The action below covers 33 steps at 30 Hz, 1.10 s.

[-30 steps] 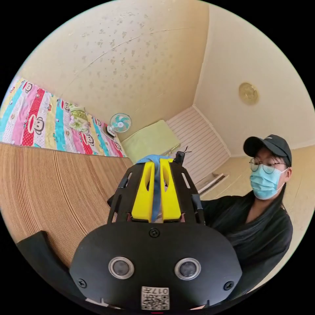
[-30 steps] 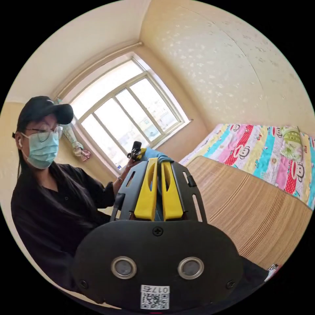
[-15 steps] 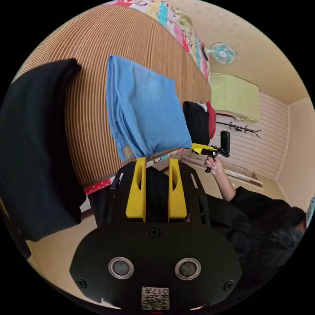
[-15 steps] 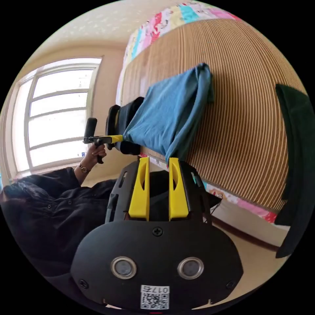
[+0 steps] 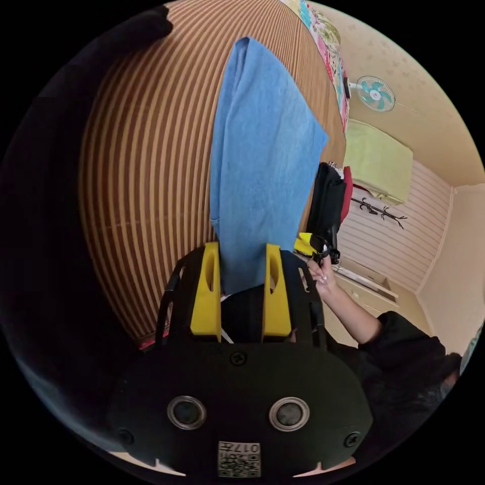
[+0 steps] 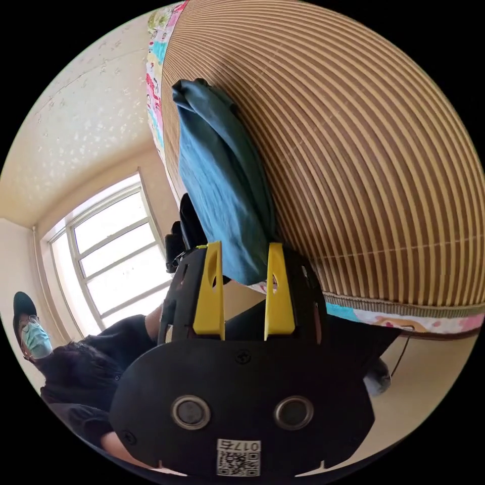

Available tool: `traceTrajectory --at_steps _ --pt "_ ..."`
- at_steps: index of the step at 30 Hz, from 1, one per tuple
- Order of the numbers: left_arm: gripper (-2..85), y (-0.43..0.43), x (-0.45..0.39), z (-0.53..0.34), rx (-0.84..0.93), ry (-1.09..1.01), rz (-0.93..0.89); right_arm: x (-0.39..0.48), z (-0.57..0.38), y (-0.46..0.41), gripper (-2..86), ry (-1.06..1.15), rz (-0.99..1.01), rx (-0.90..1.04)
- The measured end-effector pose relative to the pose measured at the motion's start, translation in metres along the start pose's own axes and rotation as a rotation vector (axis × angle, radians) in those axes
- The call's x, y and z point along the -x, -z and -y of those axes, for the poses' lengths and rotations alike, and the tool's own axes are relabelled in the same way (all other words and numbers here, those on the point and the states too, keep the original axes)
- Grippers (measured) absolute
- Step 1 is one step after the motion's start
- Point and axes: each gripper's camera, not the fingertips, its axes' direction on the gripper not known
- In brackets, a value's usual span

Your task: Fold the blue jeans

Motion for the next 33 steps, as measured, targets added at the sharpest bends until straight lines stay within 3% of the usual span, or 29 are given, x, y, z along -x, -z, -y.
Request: traceTrajectory --at_steps 4,10,12,15,22,27,31,33 --pt "10.4 0.009 0.012 -0.005 -0.074 0.051 -0.036 -0.006 -0.007 -0.019 13.8 -0.005 0.141 -0.002" --pt "7.2 0.018 0.009 -0.028 0.018 0.021 -0.19 0.024 -0.011 -0.044 11.3 0.085 0.291 0.2" --pt "6.8 0.037 -0.008 -0.047 -0.028 -0.041 -0.38 0.036 -0.028 -0.011 10.1 0.122 0.451 0.173" --pt "6.4 0.05 -0.056 -0.065 -0.083 -0.134 -0.584 0.069 -0.045 0.048 9.3 0.226 0.539 0.16" --pt "6.2 0.009 -0.233 -0.037 -0.125 -0.375 -0.75 0.182 -0.054 0.231 8.6 0.541 0.467 0.119" --pt "6.3 -0.081 -0.404 0.039 -0.024 -0.61 -0.771 0.272 -0.073 0.44 8.9 0.857 0.24 -0.015" --pt "9.0 -0.169 -0.489 0.089 0.062 -0.626 -0.646 0.27 -0.073 0.559 9.5 0.839 0.047 -0.141" --pt "11.0 -0.238 -0.511 0.111 0.184 -0.589 -0.489 0.218 -0.064 0.625 10.0 0.641 -0.072 -0.268"
